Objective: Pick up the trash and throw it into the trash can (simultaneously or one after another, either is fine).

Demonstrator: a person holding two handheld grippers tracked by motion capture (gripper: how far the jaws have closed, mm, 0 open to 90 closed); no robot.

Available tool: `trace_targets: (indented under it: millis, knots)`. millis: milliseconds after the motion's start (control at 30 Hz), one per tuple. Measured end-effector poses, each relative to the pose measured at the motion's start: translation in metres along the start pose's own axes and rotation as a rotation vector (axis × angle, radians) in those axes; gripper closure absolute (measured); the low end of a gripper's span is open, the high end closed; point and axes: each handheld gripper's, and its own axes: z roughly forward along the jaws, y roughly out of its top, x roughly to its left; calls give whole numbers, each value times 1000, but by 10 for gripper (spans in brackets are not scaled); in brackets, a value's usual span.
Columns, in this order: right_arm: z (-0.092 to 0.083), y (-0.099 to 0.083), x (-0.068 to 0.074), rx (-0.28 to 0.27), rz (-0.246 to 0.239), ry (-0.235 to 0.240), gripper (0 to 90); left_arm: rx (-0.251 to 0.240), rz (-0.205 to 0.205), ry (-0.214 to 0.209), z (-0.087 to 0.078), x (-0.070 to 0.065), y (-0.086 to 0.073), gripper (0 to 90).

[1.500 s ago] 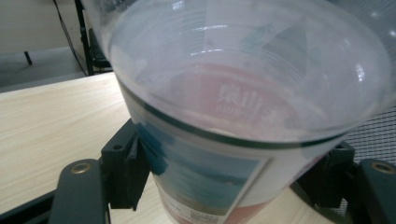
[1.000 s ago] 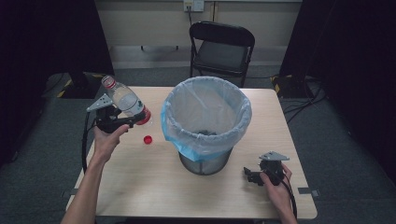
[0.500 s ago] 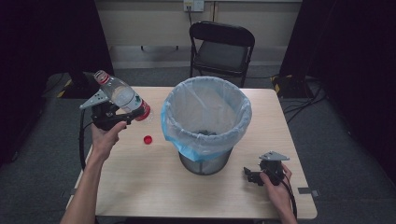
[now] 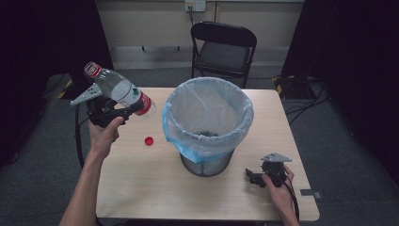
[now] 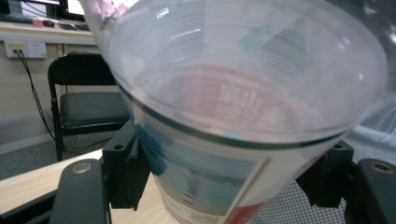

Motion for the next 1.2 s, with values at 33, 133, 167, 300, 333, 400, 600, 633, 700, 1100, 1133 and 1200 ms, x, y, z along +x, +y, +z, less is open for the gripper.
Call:
trace_targets:
  millis: [33, 133, 167, 300, 333, 400, 600, 633, 700, 1100, 1133, 1200]
  knots:
    - [0, 0, 0, 0, 0, 0, 95, 0, 0, 0, 0, 0, 0, 291]
    - [0, 0, 0, 0, 0, 0, 95, -15, -6, -12, 0, -4, 6, 292]
    - [0, 0, 0, 0, 0, 0, 95, -15, 9, -18, 0, -4, 8, 292]
    - [0, 0, 0, -1, 0, 2, 95, -28, -2, -46, 1, -11, 17, 292]
    - [0, 0, 0, 0, 0, 0, 95, -32, 10, -52, 1, -13, 22, 292]
    - [0, 0, 0, 0, 0, 0, 95, -36, 9, -68, 2, -15, 26, 292]
    - [0, 0, 0, 0, 0, 0, 94, -48, 16, -84, 3, -20, 37, 292]
    - [0, 0, 0, 0, 0, 0, 94, -48, 16, -84, 3, -20, 37, 292]
    - [0, 0, 0, 0, 0, 0, 94, -47, 25, -84, 4, -22, 41, 292]
    - [0, 0, 0, 0, 0, 0, 95, -85, 36, -138, 7, -36, 60, 293]
    - [0, 0, 0, 0, 0, 0, 95, -84, 39, -142, 9, -38, 64, 294]
    - [0, 0, 0, 0, 0, 0, 94, -86, 49, -145, 10, -40, 66, 294]
